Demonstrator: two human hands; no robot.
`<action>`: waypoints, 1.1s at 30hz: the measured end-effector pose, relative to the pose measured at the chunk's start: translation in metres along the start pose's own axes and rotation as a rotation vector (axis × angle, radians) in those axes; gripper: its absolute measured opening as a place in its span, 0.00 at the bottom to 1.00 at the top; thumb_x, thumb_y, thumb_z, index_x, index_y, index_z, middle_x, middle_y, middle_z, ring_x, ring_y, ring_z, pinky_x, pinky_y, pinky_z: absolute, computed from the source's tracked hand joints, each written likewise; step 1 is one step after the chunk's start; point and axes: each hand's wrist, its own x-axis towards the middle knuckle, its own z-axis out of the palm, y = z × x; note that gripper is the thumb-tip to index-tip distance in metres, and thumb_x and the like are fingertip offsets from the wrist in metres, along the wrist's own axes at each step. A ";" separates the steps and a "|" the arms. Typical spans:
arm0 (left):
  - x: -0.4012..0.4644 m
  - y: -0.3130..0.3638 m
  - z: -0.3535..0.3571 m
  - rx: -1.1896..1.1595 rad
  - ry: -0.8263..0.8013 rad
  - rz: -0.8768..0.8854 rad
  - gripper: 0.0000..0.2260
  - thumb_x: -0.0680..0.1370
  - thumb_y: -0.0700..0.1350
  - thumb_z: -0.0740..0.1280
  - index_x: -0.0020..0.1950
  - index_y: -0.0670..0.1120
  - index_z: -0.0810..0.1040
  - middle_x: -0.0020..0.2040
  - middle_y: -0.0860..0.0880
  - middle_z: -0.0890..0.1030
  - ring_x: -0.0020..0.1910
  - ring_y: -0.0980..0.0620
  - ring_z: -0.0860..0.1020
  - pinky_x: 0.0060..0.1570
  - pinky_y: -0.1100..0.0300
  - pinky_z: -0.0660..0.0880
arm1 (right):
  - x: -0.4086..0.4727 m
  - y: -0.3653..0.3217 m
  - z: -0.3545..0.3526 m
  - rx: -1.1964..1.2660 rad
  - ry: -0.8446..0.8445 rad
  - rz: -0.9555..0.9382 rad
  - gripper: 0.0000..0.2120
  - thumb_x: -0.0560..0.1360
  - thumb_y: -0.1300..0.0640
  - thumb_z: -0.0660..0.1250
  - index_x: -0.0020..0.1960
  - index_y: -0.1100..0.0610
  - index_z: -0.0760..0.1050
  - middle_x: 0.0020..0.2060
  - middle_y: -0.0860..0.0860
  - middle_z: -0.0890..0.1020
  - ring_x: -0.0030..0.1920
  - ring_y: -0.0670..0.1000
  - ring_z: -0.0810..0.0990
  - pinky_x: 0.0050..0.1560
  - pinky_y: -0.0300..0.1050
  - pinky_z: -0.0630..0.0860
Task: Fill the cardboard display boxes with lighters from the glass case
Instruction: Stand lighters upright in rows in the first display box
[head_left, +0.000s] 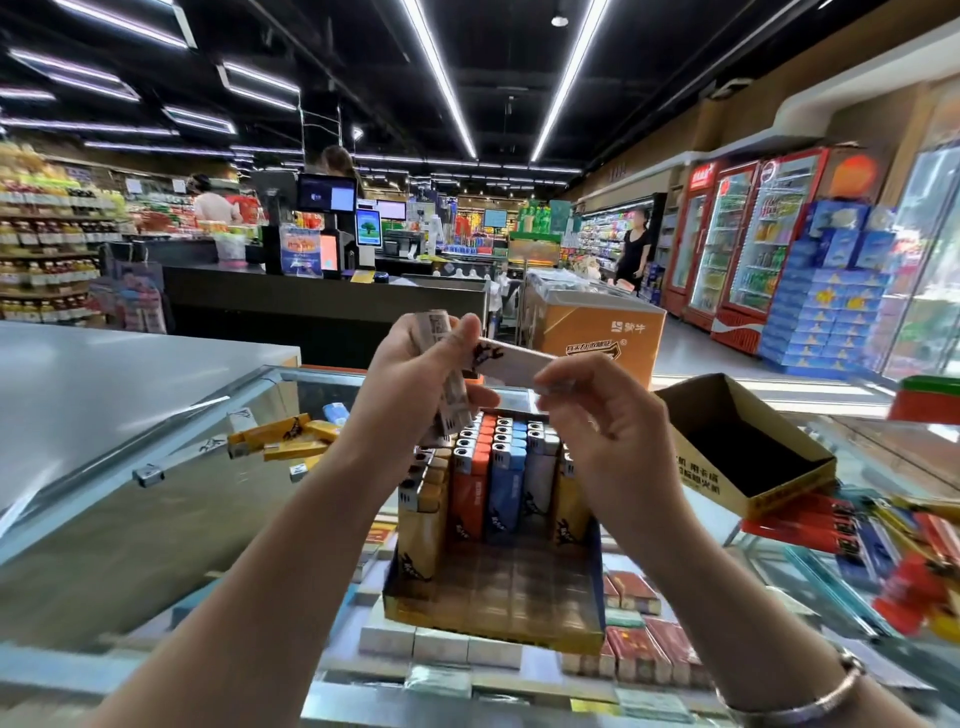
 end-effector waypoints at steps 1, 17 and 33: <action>0.000 -0.001 -0.002 0.006 0.016 -0.003 0.14 0.74 0.53 0.64 0.51 0.44 0.71 0.35 0.51 0.83 0.30 0.51 0.81 0.26 0.63 0.75 | 0.001 0.000 -0.003 0.024 0.045 0.013 0.13 0.71 0.67 0.64 0.42 0.49 0.75 0.37 0.43 0.80 0.40 0.42 0.79 0.44 0.36 0.76; 0.002 -0.016 -0.022 -0.049 0.288 -0.024 0.15 0.71 0.55 0.70 0.46 0.48 0.69 0.36 0.48 0.75 0.31 0.53 0.75 0.29 0.62 0.74 | 0.012 0.003 -0.022 0.079 0.241 0.093 0.16 0.77 0.68 0.61 0.49 0.47 0.77 0.35 0.39 0.79 0.32 0.49 0.71 0.31 0.35 0.70; 0.004 -0.016 -0.021 -0.174 0.224 -0.105 0.11 0.80 0.50 0.58 0.47 0.45 0.74 0.37 0.45 0.78 0.28 0.56 0.77 0.25 0.64 0.72 | 0.002 0.010 -0.008 -0.432 -0.250 0.028 0.12 0.75 0.67 0.64 0.57 0.59 0.78 0.48 0.50 0.80 0.47 0.41 0.76 0.49 0.28 0.72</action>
